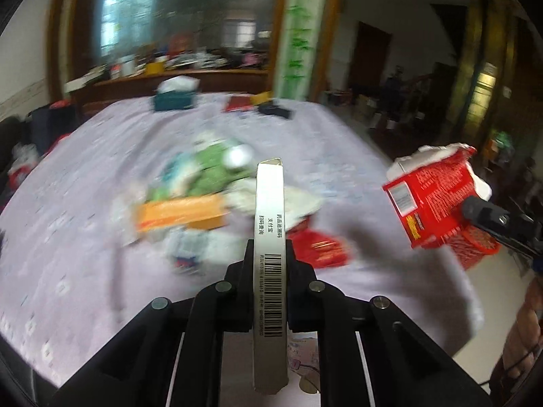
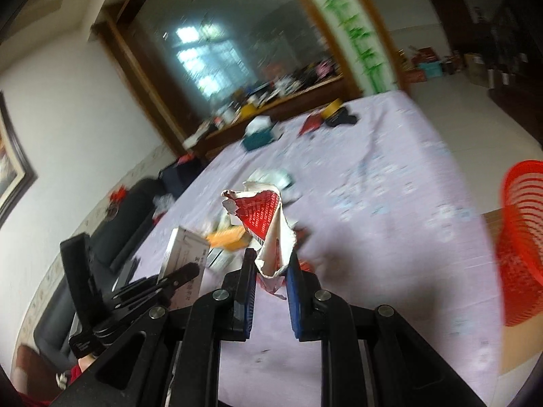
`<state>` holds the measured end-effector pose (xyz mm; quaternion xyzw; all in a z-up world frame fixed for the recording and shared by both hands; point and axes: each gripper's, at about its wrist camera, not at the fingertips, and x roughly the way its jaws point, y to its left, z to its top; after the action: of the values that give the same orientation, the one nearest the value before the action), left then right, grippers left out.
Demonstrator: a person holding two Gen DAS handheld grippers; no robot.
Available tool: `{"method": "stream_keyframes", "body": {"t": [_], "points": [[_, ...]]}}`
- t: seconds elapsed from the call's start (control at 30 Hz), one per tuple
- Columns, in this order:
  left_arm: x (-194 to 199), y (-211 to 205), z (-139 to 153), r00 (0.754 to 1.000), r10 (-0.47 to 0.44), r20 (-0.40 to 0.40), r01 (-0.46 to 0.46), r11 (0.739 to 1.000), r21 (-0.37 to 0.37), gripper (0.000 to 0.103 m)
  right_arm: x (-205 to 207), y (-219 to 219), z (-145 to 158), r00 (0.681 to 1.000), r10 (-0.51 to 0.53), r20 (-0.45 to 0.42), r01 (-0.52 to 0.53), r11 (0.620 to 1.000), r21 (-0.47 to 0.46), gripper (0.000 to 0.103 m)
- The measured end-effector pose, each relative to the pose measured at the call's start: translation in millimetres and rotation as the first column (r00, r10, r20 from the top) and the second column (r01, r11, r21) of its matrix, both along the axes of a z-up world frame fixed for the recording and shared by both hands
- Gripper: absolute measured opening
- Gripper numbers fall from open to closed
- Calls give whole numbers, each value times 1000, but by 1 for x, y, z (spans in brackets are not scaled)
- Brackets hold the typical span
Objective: Collect trash
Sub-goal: 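Carry both held boxes to the red basket and release them inside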
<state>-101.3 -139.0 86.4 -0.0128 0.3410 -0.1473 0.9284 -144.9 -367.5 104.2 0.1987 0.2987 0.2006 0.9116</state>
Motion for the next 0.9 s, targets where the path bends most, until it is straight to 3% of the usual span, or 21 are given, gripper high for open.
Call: {"method": "stream_keyframes", "body": {"t": [0.17, 0.4, 0.57, 0.73, 0.77, 0.83, 0.87, 0.9], "points": [[2, -75, 18, 982, -189, 15, 189, 982, -12, 12, -24, -65, 15, 983, -178, 37, 179, 984, -19, 18], [9, -204, 39, 898, -439, 20, 439, 897, -54, 12, -53, -167, 17, 903, -430, 13, 430, 903, -15, 18], [29, -282, 30, 848, -528, -38, 525, 848, -76, 12, -52, -222, 5, 855, -518, -32, 517, 856, -18, 18], [47, -332, 16, 839, -540, -76, 536, 842, -67, 13, -43, -248, -8, 843, -533, -74, 532, 846, -34, 21], [49, -335, 12, 844, -530, -87, 526, 848, -65, 17, -40, -252, -10, 837, -542, -75, 539, 841, -49, 22], [51, -338, 6, 847, -521, -106, 514, 854, -82, 45, -38, -259, -12, 829, -552, -87, 546, 833, -84, 30], [54, -339, 4, 853, -512, -107, 505, 859, -85, 66, -37, -262, -12, 831, -550, -89, 544, 835, -84, 39], [56, -336, 4, 864, -496, -86, 489, 868, -91, 67, -39, -264, -10, 830, -552, -78, 547, 834, -77, 45]]}}
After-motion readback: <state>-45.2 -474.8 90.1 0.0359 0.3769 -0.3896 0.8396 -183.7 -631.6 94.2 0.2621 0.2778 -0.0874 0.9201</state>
